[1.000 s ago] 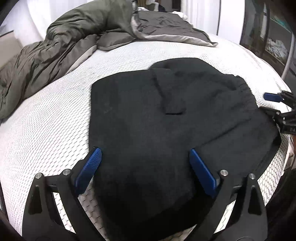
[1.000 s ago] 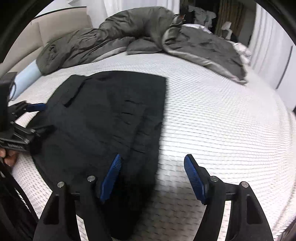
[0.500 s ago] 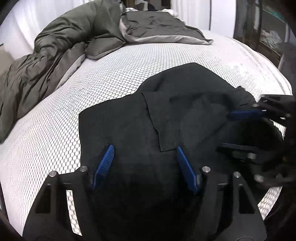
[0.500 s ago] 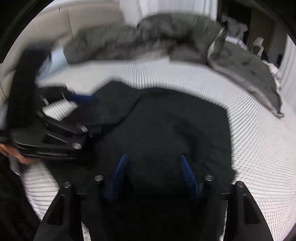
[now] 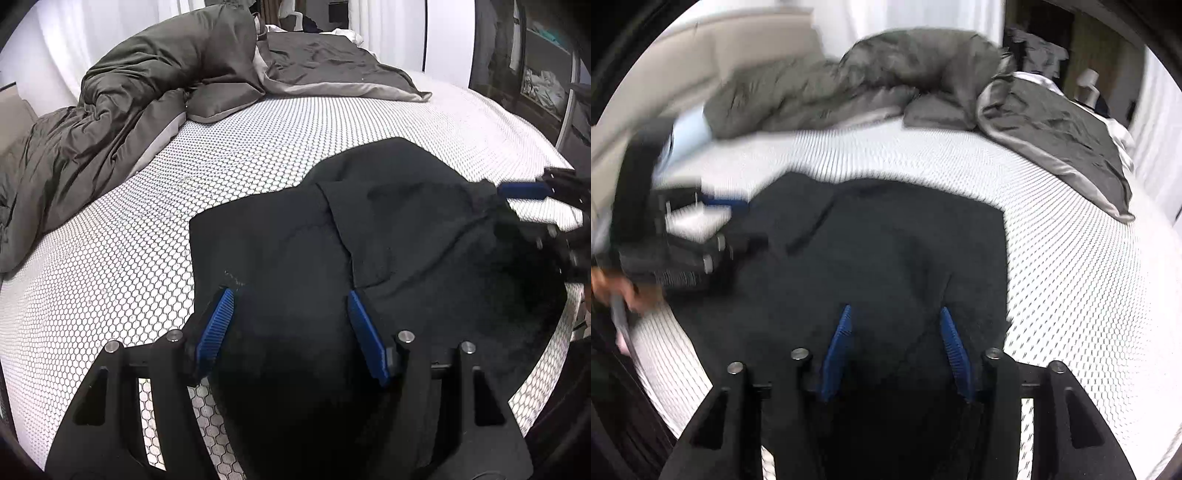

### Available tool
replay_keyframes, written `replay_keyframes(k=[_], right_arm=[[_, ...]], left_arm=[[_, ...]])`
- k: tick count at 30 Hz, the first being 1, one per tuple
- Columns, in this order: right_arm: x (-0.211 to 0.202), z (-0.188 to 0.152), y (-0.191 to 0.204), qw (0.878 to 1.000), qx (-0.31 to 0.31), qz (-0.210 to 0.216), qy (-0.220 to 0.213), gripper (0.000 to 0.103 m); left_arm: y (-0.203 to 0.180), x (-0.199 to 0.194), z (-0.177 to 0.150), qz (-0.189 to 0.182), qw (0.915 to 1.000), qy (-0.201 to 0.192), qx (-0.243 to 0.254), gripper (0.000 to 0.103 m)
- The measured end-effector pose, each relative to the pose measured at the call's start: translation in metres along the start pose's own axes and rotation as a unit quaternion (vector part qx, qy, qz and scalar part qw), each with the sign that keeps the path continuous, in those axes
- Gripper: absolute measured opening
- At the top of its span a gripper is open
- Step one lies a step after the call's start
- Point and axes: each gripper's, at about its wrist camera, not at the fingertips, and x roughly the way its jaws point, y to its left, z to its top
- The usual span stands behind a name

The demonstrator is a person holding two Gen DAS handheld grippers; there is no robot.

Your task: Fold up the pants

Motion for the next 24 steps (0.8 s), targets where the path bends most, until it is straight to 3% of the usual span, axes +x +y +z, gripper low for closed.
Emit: replay_keyframes(k=[3, 7, 11, 15, 20, 23, 24], right_arm=[[0.012, 0.013, -0.022, 0.999, 0.044, -0.022, 0.003, 0.061], [0.045, 0.011, -0.042, 0.994, 0.096, 0.002, 0.049, 0.061], [0.053, 0.013, -0.04, 0.996, 0.074, 0.004, 0.041, 0.028], [0.032, 0.017, -0.039, 0.998, 0.067, 0.017, 0.009, 0.025], [0.055, 0.006, -0.046, 0.995, 0.081, 0.0, 0.049, 0.029], [0.032, 0.011, -0.046, 0.996, 0.085, 0.009, 0.01, 0.056], [0.023, 0.009, -0.049, 0.996, 0.089, 0.012, -0.006, 0.057]], left_arm=[[0.005, 0.006, 0.009, 0.006, 1.0, 0.002, -0.008, 0.063], [0.008, 0.019, 0.018, 0.007, 0.9999, 0.011, -0.003, 0.063], [0.009, 0.023, 0.018, 0.004, 0.9999, 0.01, -0.001, 0.064], [0.013, 0.023, 0.016, -0.006, 0.9999, 0.009, -0.008, 0.065], [0.022, -0.001, 0.011, 0.002, 0.9999, -0.008, -0.015, 0.065], [0.04, -0.012, 0.018, -0.008, 0.998, -0.035, -0.051, 0.065], [0.047, -0.007, 0.022, -0.002, 0.9975, -0.032, -0.064, 0.065]])
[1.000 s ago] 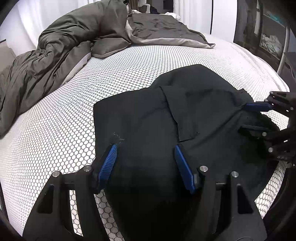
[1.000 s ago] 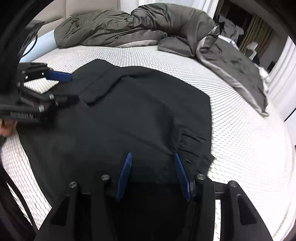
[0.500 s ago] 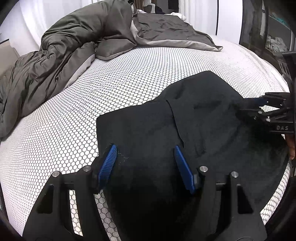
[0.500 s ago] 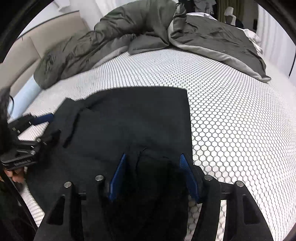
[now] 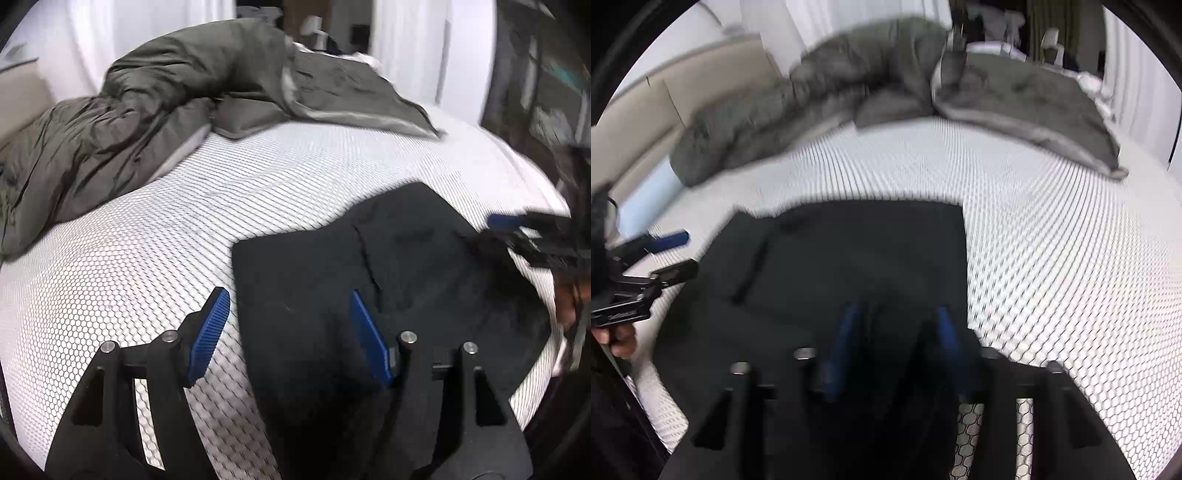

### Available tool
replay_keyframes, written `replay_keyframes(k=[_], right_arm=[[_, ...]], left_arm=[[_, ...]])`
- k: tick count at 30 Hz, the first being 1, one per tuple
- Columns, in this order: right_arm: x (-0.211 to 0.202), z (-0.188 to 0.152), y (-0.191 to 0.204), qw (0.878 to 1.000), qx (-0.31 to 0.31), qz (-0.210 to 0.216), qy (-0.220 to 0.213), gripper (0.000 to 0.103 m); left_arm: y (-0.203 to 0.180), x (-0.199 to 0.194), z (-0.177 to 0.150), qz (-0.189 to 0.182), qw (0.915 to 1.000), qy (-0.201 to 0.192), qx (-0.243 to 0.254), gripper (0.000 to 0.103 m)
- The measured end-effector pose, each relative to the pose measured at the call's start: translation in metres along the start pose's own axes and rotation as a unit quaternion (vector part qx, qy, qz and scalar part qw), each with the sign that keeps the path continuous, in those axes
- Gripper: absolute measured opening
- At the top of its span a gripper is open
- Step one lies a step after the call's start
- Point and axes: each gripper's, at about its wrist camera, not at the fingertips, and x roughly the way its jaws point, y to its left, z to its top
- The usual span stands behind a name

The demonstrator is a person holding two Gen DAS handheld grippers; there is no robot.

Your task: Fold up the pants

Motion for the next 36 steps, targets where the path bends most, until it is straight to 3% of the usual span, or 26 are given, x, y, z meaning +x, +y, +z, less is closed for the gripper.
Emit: replay_keyframes(k=[2, 4, 7, 12, 14, 17, 20, 23, 27, 30, 32, 34, 36], right_arm=[[-0.004, 0.001, -0.002, 1.0, 0.014, 0.011, -0.004, 0.057], [0.008, -0.003, -0.005, 0.999, 0.026, 0.019, 0.019, 0.057], [0.028, -0.01, -0.004, 0.998, 0.008, -0.015, 0.055, 0.054], [-0.007, -0.019, -0.01, 0.999, 0.018, -0.011, 0.03, 0.062], [-0.029, -0.036, -0.016, 0.999, 0.029, 0.014, 0.019, 0.062], [-0.051, -0.064, -0.011, 0.997, 0.029, 0.071, 0.022, 0.062], [-0.051, -0.084, 0.005, 0.998, -0.025, 0.037, 0.047, 0.065], [-0.06, -0.103, -0.005, 0.998, -0.01, 0.032, 0.05, 0.071], [-0.095, -0.115, -0.014, 1.0, 0.027, 0.011, -0.003, 0.082], [-0.117, -0.121, -0.013, 0.998, 0.04, 0.014, -0.053, 0.089], [-0.131, -0.124, -0.005, 0.996, 0.026, 0.013, -0.083, 0.093], [-0.144, -0.129, 0.008, 0.993, 0.009, 0.025, -0.116, 0.101], [-0.148, -0.125, 0.021, 0.99, -0.01, 0.037, -0.139, 0.103]], left_arm=[[0.012, 0.019, 0.007, 0.022, 0.9993, 0.014, -0.027, 0.065], [0.023, 0.04, 0.01, 0.028, 0.9975, 0.04, -0.05, 0.065], [0.033, 0.059, 0.008, 0.024, 0.9953, 0.058, -0.073, 0.065], [0.028, 0.021, -0.008, 0.026, 0.9976, 0.039, -0.051, 0.064], [0.024, 0.0, -0.028, 0.008, 0.9981, 0.026, -0.056, 0.066], [0.004, -0.018, -0.062, -0.011, 0.9988, 0.04, -0.028, 0.067], [-0.011, -0.031, -0.091, 0.016, 0.9993, 0.035, 0.002, 0.074], [-0.002, -0.052, -0.11, 0.005, 0.999, 0.017, -0.041, 0.076], [-0.003, -0.075, -0.121, 0.01, 0.9974, -0.023, -0.068, 0.083], [-0.019, -0.093, -0.127, 0.024, 0.9963, -0.062, -0.055, 0.087], [-0.033, -0.105, -0.132, 0.037, 0.9942, -0.091, -0.043, 0.103], [-0.044, -0.115, -0.136, 0.041, 0.9918, -0.114, -0.042, 0.102], [-0.059, -0.127, -0.144, 0.042, 0.9891, -0.136, -0.035, 0.102]])
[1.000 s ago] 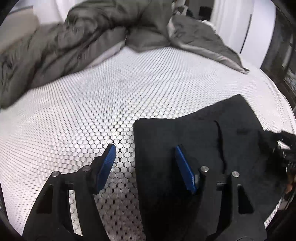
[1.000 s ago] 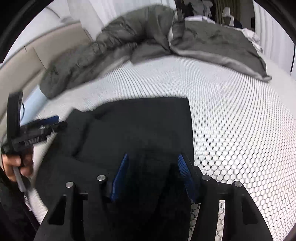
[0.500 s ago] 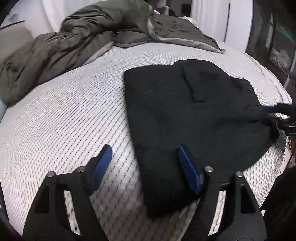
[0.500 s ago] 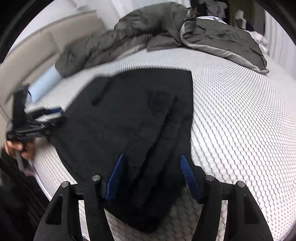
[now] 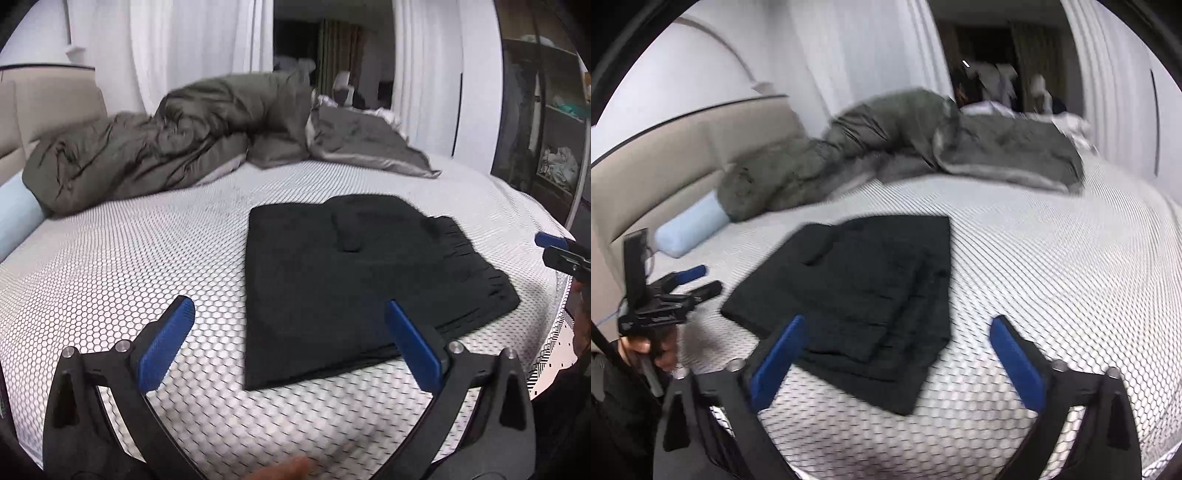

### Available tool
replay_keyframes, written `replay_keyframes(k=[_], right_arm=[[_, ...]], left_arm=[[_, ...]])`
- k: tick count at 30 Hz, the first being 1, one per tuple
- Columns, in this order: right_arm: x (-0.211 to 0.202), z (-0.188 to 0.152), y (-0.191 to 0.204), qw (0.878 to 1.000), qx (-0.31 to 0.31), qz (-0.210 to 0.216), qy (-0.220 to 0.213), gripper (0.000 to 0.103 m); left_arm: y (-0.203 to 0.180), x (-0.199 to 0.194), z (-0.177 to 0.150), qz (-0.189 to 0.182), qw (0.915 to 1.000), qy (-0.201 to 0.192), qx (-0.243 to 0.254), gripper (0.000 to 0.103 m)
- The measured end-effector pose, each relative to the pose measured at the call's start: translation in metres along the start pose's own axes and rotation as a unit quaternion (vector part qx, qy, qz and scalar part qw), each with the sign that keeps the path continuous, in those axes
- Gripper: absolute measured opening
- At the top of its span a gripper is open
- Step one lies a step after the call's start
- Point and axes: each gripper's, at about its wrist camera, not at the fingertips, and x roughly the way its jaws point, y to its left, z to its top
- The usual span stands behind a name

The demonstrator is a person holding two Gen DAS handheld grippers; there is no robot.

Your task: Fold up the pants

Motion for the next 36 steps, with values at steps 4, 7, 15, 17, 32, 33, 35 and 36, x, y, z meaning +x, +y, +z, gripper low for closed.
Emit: replay_keyframes(k=[4, 7, 15, 17, 32, 33, 35, 36], right_arm=[[-0.018, -0.012, 0.033, 0.998, -0.05, -0.007, -0.044, 0.103], [-0.023, -0.02, 0.042, 0.997, -0.053, -0.003, -0.058, 0.103], [-0.027, -0.025, 0.048, 0.996, -0.055, -0.018, -0.069, 0.103], [-0.029, -0.025, 0.044, 0.996, -0.053, -0.019, -0.069, 0.103], [-0.035, -0.02, 0.045, 0.995, -0.04, -0.003, -0.089, 0.103], [-0.035, -0.02, 0.045, 0.995, -0.04, -0.003, -0.089, 0.103], [-0.034, -0.019, 0.047, 0.995, -0.039, -0.001, -0.089, 0.103], [-0.034, -0.019, 0.047, 0.995, -0.039, 0.0, -0.088, 0.103]], left_arm=[[-0.018, -0.021, -0.004, 0.0, 0.9995, -0.032, 0.01, 0.102], [-0.026, -0.03, -0.006, -0.003, 0.9986, -0.051, 0.017, 0.102], [-0.025, -0.037, -0.003, 0.005, 0.9979, -0.064, -0.002, 0.102], [-0.024, -0.036, -0.003, 0.007, 0.9979, -0.065, -0.005, 0.102], [-0.023, -0.024, -0.002, 0.015, 0.9983, -0.056, 0.005, 0.102], [-0.022, -0.024, -0.001, 0.016, 0.9983, -0.057, 0.005, 0.102], [-0.021, -0.024, -0.002, 0.016, 0.9983, -0.056, 0.005, 0.102], [-0.02, -0.023, -0.001, 0.017, 0.9983, -0.056, 0.004, 0.102]])
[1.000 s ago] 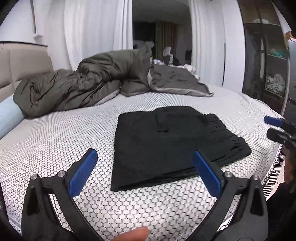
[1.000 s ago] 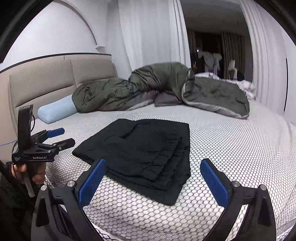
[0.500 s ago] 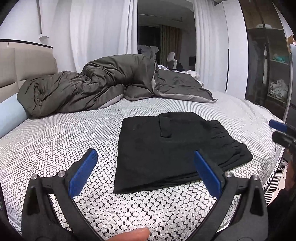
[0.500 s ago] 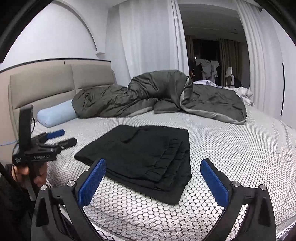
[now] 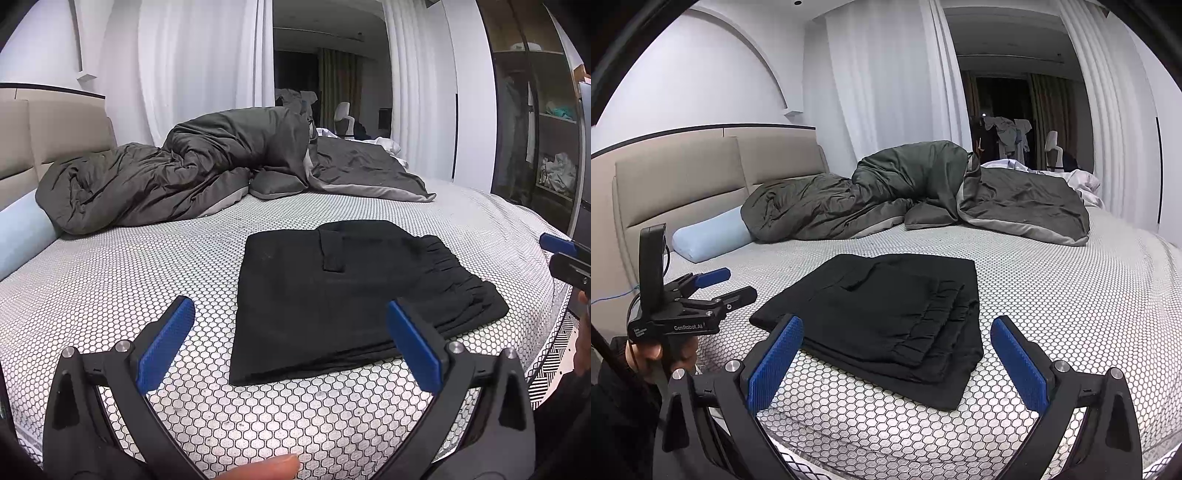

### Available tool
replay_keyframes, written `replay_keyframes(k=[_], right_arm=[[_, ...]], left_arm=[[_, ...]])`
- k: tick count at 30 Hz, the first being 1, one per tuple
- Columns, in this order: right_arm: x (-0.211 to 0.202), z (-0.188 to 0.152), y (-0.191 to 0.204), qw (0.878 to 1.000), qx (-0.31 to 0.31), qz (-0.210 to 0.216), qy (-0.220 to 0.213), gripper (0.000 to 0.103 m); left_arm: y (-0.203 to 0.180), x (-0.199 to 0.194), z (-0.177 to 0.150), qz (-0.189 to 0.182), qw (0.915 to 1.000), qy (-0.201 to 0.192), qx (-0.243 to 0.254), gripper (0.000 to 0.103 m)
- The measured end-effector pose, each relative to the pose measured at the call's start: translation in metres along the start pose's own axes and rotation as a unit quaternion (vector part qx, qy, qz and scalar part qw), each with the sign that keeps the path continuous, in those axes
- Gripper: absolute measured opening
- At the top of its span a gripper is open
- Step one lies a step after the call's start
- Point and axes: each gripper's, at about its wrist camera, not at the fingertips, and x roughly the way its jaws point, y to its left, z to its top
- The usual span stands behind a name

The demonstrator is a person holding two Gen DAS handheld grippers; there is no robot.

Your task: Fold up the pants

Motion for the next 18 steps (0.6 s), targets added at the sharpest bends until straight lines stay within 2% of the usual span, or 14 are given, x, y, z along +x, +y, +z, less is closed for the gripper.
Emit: replay_keyframes(k=[18], right_arm=[[0.0073, -0.0019, 0.0015, 1.0, -0.001, -0.003, 0.008, 0.103]], left_arm=[[0.0049, -0.0012, -0.0003, 0.006, 1.0, -0.001, -0.007, 0.102]])
